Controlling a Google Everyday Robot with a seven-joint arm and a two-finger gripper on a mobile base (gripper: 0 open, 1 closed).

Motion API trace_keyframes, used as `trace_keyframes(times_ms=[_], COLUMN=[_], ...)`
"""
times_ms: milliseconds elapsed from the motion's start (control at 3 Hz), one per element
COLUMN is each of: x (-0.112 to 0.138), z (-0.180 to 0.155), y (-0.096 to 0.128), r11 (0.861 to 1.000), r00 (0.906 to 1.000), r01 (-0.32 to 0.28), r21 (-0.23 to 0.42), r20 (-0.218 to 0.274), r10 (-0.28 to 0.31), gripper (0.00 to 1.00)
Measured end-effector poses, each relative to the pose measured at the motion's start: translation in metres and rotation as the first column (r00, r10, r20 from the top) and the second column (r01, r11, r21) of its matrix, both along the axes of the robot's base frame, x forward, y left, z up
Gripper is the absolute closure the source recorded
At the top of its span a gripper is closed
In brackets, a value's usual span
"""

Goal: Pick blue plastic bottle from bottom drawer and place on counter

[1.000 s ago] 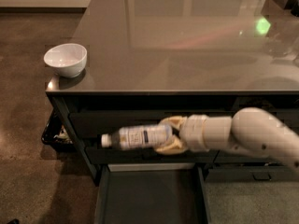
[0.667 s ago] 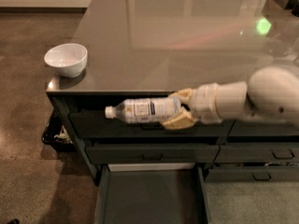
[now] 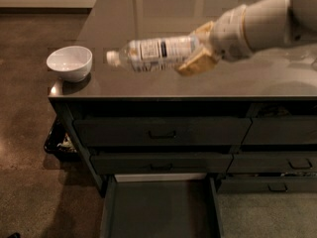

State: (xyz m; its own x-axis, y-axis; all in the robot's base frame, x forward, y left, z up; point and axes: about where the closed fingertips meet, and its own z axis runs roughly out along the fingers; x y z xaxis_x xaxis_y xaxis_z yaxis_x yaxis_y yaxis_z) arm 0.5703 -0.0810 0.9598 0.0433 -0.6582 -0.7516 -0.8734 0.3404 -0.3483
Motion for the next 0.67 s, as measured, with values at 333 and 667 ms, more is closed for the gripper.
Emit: trace_keyframes(times_ms=[333,667], x=[0.0041,0.005], z=[0.0157,0.0158], y=[0.0007,0.0023], r11=[1.0,1.0], r00=[0.9996,0.9995], r01=[0.0,0.007], r21=[0.01,0.008], r20=[0.027,0.031], r10=[0.0,-0.008], gripper=[1.0,1.0])
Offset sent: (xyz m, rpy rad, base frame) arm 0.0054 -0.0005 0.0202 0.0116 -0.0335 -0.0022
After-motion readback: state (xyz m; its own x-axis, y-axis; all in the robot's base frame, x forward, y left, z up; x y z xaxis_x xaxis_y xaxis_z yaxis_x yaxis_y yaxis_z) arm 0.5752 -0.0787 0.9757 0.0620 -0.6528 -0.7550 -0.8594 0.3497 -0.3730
